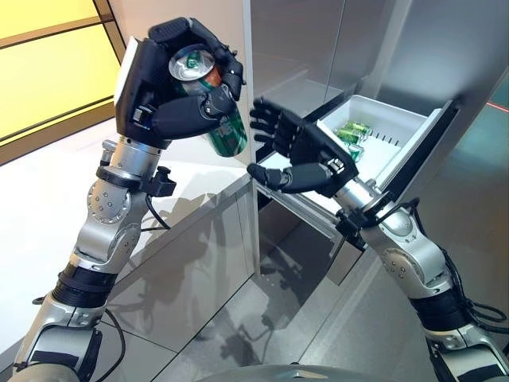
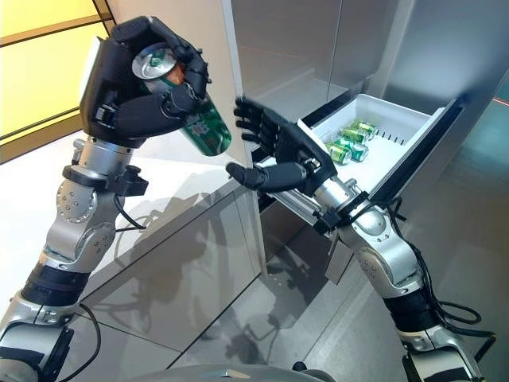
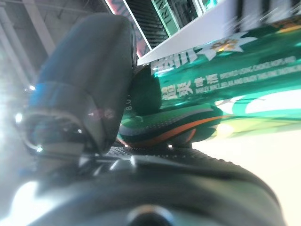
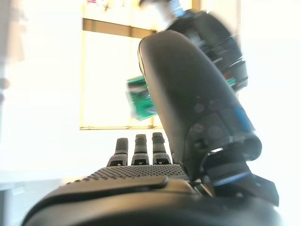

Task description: Put drinks into fridge and close the fridge

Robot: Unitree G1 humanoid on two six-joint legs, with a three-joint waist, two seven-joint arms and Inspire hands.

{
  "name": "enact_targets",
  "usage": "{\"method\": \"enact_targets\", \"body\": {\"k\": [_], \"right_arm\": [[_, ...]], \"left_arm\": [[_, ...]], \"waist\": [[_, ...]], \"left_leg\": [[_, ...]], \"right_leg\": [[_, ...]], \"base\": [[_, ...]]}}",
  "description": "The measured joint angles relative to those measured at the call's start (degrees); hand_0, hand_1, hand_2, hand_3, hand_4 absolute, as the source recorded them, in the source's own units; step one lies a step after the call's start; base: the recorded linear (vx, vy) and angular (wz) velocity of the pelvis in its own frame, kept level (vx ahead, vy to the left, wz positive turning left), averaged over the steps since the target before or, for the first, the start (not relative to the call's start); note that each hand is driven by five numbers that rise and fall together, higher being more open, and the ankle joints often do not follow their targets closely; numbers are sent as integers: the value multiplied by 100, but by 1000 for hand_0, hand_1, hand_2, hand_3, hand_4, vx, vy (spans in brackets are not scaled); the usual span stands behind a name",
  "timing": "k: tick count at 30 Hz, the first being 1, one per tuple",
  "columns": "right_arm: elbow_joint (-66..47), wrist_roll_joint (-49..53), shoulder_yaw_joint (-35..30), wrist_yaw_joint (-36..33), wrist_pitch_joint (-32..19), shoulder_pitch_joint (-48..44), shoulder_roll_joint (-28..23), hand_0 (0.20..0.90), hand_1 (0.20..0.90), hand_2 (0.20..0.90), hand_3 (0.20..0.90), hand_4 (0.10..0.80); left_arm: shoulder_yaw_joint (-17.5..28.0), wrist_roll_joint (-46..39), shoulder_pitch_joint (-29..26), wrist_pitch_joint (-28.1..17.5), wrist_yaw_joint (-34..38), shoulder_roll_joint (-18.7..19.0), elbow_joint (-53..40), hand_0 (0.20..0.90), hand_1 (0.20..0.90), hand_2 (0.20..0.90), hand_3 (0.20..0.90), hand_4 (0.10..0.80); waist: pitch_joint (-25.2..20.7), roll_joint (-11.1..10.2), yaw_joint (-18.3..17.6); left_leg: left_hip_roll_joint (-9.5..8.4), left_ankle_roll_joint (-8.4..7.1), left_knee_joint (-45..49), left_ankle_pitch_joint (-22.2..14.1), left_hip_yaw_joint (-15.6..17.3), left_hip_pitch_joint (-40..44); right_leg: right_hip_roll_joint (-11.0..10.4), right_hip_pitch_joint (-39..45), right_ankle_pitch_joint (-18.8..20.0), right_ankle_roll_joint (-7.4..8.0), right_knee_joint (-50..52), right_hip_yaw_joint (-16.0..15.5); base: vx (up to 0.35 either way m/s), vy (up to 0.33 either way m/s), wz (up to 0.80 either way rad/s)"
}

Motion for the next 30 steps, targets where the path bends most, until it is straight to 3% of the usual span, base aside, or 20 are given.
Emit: {"method": "enact_targets", "body": {"k": [14,30], "right_arm": [[78,117,594,-435,733,-201,-153,900,900,900,900,800],[406,257,1073,-821,902,-640,-231,900,900,900,900,800]], "left_arm": [[-701,258,-109,861,-2,12,-118,300,300,300,200,100],[-1145,374,-388,1084,-18,90,-106,300,300,300,200,100]], "waist": [[0,-1,-5],[-1,-4,31]], "left_leg": [[1,-2,-1,-2,10,-7],[-2,-2,0,-2,7,-6]], "right_leg": [[0,-13,0,1,0,15],[1,-13,1,1,0,14]], "base": [[-2,-2,0],[0,0,0]]}}
